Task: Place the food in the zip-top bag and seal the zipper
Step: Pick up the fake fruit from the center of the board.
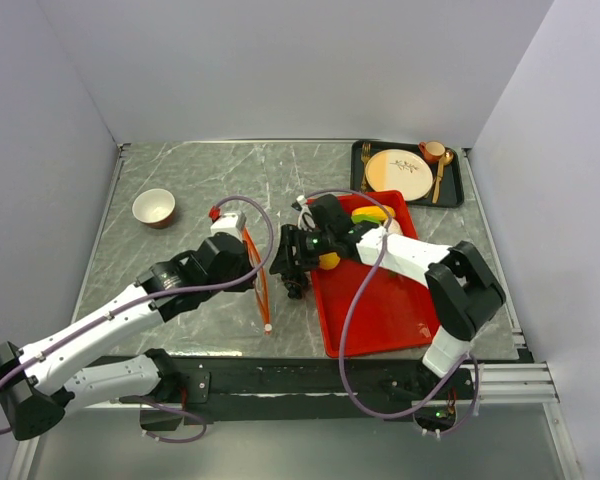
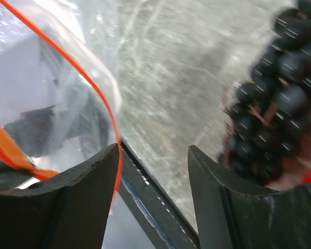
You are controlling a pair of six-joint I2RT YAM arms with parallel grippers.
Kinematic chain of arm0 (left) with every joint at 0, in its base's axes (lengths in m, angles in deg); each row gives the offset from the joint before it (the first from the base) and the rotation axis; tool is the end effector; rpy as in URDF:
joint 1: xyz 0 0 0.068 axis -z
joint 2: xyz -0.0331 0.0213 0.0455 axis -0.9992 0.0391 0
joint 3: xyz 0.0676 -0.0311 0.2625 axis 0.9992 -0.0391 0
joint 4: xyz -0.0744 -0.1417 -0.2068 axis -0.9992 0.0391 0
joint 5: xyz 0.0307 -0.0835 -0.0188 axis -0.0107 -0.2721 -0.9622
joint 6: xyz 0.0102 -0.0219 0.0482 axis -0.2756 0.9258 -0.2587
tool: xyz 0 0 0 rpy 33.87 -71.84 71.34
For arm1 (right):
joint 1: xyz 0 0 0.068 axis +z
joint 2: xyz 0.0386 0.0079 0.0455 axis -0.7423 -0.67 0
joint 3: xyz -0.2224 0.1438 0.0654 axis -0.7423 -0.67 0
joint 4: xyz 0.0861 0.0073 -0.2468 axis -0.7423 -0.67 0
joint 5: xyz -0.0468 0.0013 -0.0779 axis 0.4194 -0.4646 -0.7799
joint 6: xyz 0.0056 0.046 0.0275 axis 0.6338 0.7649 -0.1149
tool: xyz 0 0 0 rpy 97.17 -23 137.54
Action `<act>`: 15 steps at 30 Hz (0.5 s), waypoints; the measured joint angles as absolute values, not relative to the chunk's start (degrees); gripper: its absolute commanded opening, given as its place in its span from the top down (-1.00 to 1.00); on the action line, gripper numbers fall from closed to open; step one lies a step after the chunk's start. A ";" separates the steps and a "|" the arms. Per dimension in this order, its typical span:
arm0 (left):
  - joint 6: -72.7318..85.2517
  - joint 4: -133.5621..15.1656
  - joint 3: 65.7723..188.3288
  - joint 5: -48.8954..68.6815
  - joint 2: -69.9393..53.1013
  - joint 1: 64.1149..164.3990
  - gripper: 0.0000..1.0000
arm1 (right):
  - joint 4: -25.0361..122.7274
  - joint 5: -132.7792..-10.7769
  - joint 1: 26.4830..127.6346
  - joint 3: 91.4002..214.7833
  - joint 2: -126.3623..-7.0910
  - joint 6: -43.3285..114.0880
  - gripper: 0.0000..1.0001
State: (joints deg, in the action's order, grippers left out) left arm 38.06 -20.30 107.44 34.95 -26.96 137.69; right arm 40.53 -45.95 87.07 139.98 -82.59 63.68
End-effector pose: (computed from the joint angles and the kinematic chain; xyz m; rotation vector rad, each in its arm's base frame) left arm 0.1404 -0.1509 0.3050 -0.0227 2.3073 -0.5279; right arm 0.2693 0.2447 0.2155 -0.4179 2.5232 1.2685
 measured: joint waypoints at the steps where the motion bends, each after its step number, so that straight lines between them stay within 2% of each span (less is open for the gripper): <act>1: 38.08 -20.41 107.33 34.95 -27.05 137.69 0.98 | 41.21 -45.40 87.24 140.22 -83.07 63.81 -0.28; 12: 38.80 -21.28 106.69 34.60 -27.86 137.69 0.99 | 46.89 -40.42 88.99 140.57 -83.84 66.76 -0.29; 15: 38.89 -21.83 106.63 34.49 -27.86 137.69 0.99 | 47.09 -39.80 89.76 142.19 -86.09 66.91 -0.13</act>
State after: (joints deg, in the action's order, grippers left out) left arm 38.89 -21.83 106.63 34.49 -27.86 137.69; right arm 47.09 -39.80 89.76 142.19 -86.09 66.91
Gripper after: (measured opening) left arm 0.015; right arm 0.630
